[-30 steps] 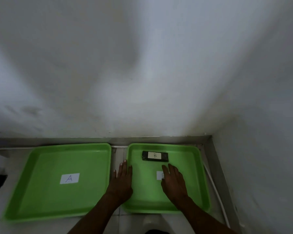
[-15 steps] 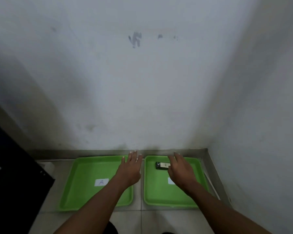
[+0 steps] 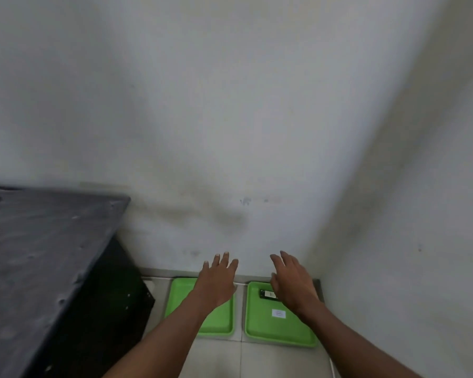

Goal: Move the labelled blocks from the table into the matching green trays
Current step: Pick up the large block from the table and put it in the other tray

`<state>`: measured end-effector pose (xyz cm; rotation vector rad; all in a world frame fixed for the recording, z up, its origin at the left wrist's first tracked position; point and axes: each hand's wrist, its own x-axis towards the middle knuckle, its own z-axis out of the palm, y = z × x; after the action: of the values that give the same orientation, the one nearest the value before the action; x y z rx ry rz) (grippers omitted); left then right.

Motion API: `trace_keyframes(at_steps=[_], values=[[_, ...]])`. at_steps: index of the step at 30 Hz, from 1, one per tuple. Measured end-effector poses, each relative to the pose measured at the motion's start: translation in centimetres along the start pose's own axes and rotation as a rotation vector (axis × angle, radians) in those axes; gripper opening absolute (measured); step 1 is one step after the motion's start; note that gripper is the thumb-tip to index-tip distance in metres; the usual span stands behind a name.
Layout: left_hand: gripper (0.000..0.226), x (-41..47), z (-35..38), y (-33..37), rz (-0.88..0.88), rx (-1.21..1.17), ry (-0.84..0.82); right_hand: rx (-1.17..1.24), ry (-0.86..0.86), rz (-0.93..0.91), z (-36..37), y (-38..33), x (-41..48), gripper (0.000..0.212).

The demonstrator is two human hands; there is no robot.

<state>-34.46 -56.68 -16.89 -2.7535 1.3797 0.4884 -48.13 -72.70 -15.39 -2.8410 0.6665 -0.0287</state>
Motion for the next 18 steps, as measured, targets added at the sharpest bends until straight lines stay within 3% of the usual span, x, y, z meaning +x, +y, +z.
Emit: trace_keyframes(at_steps=[8, 18], values=[[0.06, -10.7, -14.2, -2.3, -0.021, 0.031, 0.056, -0.001, 0.017, -0.044, -13.2, -10.3, -2.6, 0.05], [0.054, -21.4, -20.4, -17.9, -0.089, 0.003, 0.075, -0.007, 0.05, -0.087, -13.6, -28.3, -2.3, 0.049]])
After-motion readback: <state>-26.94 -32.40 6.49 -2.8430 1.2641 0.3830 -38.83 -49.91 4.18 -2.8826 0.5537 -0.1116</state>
